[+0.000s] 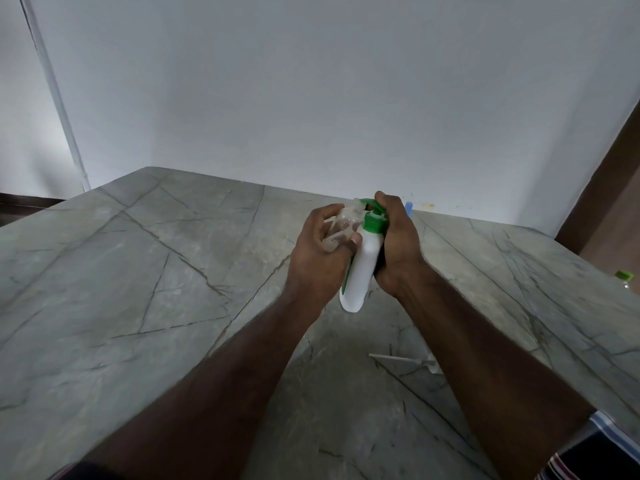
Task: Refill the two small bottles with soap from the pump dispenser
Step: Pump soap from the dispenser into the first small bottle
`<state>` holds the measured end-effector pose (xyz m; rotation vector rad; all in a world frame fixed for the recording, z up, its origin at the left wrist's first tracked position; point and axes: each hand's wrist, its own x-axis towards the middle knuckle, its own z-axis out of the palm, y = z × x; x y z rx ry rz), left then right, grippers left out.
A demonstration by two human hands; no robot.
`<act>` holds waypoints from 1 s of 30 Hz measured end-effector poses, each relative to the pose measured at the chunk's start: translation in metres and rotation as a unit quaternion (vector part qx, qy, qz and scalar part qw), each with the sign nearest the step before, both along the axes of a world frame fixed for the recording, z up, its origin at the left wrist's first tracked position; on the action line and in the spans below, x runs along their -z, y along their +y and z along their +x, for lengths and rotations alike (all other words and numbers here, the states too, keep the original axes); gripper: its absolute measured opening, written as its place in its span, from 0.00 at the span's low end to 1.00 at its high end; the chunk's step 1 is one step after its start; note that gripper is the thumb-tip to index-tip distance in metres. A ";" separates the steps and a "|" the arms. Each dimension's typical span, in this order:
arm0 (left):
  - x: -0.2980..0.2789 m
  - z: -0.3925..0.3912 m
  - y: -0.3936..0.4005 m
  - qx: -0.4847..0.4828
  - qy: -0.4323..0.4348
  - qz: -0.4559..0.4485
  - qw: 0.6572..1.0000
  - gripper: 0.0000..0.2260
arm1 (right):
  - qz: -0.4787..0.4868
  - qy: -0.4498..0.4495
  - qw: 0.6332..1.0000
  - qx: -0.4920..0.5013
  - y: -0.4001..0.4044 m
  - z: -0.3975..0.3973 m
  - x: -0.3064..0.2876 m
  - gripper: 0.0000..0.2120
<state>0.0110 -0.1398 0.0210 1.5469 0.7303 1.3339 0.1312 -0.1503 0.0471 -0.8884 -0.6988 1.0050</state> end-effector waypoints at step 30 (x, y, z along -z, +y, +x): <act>-0.006 -0.006 -0.002 0.010 -0.012 0.009 1.000 0.19 | 0.000 -0.048 0.999 0.006 0.002 -0.001 0.004 0.18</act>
